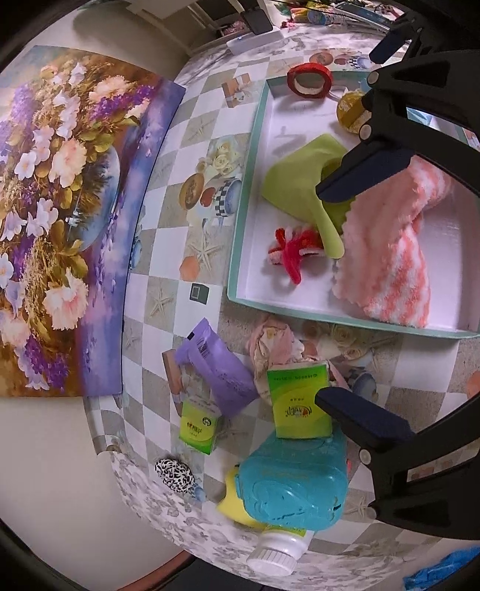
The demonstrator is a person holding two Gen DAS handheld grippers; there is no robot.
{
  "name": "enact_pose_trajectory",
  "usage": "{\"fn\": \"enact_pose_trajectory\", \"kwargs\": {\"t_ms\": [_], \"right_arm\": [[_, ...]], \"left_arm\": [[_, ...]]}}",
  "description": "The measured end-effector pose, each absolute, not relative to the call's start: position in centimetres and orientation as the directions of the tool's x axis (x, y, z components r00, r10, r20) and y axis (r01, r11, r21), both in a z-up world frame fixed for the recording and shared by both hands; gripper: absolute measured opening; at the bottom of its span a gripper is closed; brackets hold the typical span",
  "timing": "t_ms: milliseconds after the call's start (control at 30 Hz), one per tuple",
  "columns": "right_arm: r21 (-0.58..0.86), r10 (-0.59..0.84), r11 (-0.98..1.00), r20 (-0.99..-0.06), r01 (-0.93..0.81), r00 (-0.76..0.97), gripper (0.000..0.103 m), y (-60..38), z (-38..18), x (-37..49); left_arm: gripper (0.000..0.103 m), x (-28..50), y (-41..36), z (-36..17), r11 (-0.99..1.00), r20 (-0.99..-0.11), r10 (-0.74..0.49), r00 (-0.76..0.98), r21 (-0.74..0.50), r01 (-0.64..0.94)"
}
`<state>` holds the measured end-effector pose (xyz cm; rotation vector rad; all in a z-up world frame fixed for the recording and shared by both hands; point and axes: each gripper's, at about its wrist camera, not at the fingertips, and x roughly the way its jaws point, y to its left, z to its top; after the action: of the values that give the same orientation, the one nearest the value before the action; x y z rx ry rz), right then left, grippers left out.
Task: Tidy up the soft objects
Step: 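Move both open grippers back toward the pile beside the tray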
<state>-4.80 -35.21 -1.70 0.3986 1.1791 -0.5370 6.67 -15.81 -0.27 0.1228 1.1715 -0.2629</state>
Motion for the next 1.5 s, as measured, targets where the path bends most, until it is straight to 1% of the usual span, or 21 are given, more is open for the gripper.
{"fn": "enact_pose_trajectory", "kwargs": {"t_ms": [200,467,733,900,1000,1167,1333,1500], "right_arm": [[0.015,-0.178,0.810,-0.946,0.587,0.270,0.103,-34.8,-1.8,-4.7],[0.024,-0.191,0.844,-0.920,0.536,0.342,0.103,-33.0,0.5,-4.1],[0.077,-0.145,0.884,-0.893,0.462,0.427,0.103,-30.5,1.9,-3.2],[0.080,-0.135,0.893,-0.891,0.442,0.434,0.103,-29.4,2.0,-2.7],[0.084,-0.127,0.903,-0.885,0.422,0.447,0.103,-28.6,2.4,-2.5],[0.073,-0.142,0.914,-0.864,0.400,0.483,0.103,-27.2,3.6,-2.0],[0.131,-0.093,0.923,-0.838,0.362,0.538,0.103,-25.2,4.2,-1.0],[0.137,-0.065,0.937,-0.833,0.320,0.549,0.103,-22.8,4.2,0.3]], "left_arm": [[0.100,6.5,-15.8,-0.3,0.956,-0.930,-0.111,0.350,-0.003,0.294],[0.100,6.6,-14.2,1.6,0.955,-0.922,-0.125,0.366,-0.011,0.297],[0.100,7.4,-9.9,4.7,0.972,-0.893,-0.134,0.429,-0.035,0.230],[0.100,8.0,-6.6,6.2,0.984,-0.877,-0.111,0.468,-0.031,0.176],[0.100,8.5,-4.3,6.8,0.986,-0.872,-0.128,0.473,-0.063,0.151],[0.100,9.3,-0.4,7.7,0.991,-0.858,-0.121,0.499,-0.077,0.107],[0.100,10.3,3.6,7.7,0.989,-0.856,-0.144,0.497,-0.143,0.039],[0.100,11.1,6.2,7.1,0.988,-0.860,-0.139,0.491,-0.157,0.006]]}}
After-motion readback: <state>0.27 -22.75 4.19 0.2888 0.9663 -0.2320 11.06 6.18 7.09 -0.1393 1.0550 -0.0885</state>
